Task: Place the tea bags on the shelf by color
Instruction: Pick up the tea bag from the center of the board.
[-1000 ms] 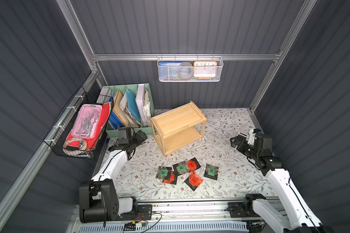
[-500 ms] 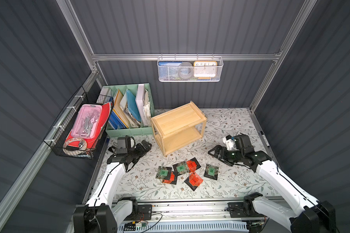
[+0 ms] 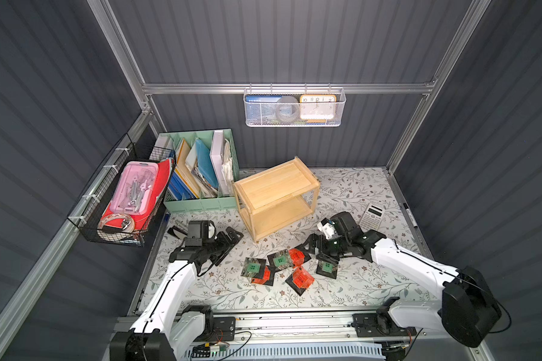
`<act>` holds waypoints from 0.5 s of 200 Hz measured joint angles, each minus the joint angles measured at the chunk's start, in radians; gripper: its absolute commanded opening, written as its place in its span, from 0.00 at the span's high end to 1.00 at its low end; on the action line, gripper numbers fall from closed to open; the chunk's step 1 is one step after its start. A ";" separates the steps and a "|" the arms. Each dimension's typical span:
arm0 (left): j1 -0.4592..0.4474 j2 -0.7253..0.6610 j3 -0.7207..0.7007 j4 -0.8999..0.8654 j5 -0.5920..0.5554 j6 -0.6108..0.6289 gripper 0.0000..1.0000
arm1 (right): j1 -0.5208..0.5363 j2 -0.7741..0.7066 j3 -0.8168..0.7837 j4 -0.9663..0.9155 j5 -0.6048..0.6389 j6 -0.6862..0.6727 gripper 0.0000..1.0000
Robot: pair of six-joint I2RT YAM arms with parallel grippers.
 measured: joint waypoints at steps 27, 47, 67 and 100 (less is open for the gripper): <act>-0.088 0.019 -0.048 0.065 -0.015 -0.072 0.00 | 0.021 0.076 0.060 0.031 -0.012 0.000 0.05; -0.115 0.050 -0.068 0.096 -0.032 -0.114 0.00 | 0.048 0.139 0.114 0.042 -0.018 -0.004 0.09; -0.122 0.056 -0.080 0.123 -0.045 -0.143 0.00 | 0.076 0.198 0.163 0.050 -0.023 -0.006 0.14; -0.123 0.061 -0.111 0.172 -0.054 -0.185 0.00 | 0.112 0.291 0.225 0.063 -0.034 -0.007 0.22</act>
